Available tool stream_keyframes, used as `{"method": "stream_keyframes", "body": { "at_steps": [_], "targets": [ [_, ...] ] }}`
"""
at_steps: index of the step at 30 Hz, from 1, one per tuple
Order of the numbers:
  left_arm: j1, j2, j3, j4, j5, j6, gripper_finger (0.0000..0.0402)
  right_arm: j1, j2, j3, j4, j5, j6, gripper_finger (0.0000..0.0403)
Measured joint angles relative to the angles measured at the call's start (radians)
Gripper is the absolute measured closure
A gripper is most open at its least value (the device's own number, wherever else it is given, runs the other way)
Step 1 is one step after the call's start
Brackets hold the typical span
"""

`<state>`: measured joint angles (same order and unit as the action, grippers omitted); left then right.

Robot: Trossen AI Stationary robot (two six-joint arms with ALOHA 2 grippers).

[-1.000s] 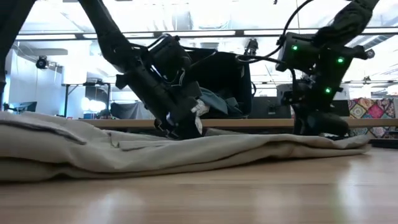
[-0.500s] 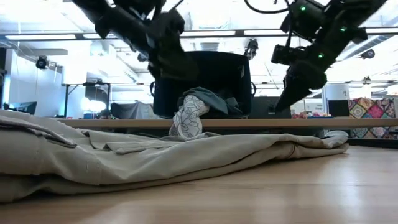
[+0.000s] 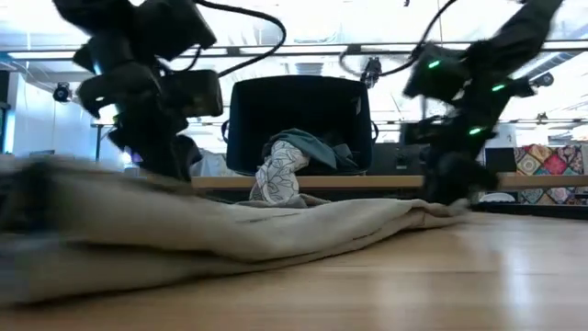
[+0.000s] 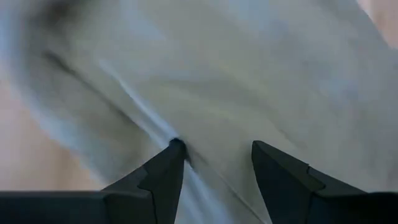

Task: Fold Laundry from Bin
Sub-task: Fold the brown shorts from the blue laundry basket

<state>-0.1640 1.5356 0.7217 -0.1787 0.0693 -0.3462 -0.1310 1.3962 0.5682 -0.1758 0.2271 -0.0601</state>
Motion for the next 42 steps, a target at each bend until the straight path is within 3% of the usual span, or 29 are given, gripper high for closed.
{"method": "stream_keyframes", "body": {
  "at_steps": [5, 8, 10, 14, 18, 22, 27, 30, 35, 42],
  "targets": [
    [-0.097, -0.004, -0.022, 0.199, -0.123, -0.136, 0.0228, -0.165, 0.081, 0.133, 0.078, 0.066, -0.319, 0.0257],
    [-0.132, -0.031, 0.047, 0.139, -0.205, -0.149, 0.0228, -0.186, 0.086, 0.242, 0.037, 0.071, -0.393, 0.0257],
    [-0.156, -0.052, 0.117, 0.015, -0.251, -0.129, 0.0228, -0.158, 0.068, 0.291, -0.032, 0.060, -0.384, 0.0259],
    [-0.225, -0.054, 0.238, -0.241, -0.339, -0.027, 0.0228, -0.019, 0.009, 0.302, -0.085, -0.035, -0.245, 0.0258],
    [-0.273, -0.031, 0.257, -0.221, -0.406, 0.099, 0.0228, 0.224, 0.024, 0.268, -0.023, -0.068, -0.003, 0.0257],
    [-0.271, 0.020, 0.245, -0.099, -0.416, 0.123, 0.0228, 0.470, 0.121, 0.277, 0.164, 0.067, 0.212, 0.0257],
    [-0.298, 0.050, 0.242, -0.112, -0.308, 0.080, 0.0228, 0.673, 0.237, 0.387, 0.099, 0.284, 0.430, 0.0257],
    [-0.373, 0.036, 0.263, -0.109, -0.300, 0.018, 0.0228, 0.749, 0.288, 0.483, 0.003, 0.390, 0.536, 0.0257],
    [-0.534, 0.074, 0.277, -0.107, -0.432, -0.119, 0.0222, 0.805, 0.379, 0.634, -0.134, 0.506, 0.621, 0.0257],
    [-0.656, 0.224, 0.374, -0.182, -0.711, -0.241, 0.0169, 0.805, 0.490, 0.804, -0.256, 0.505, 0.651, 0.0257]
  ]
}}
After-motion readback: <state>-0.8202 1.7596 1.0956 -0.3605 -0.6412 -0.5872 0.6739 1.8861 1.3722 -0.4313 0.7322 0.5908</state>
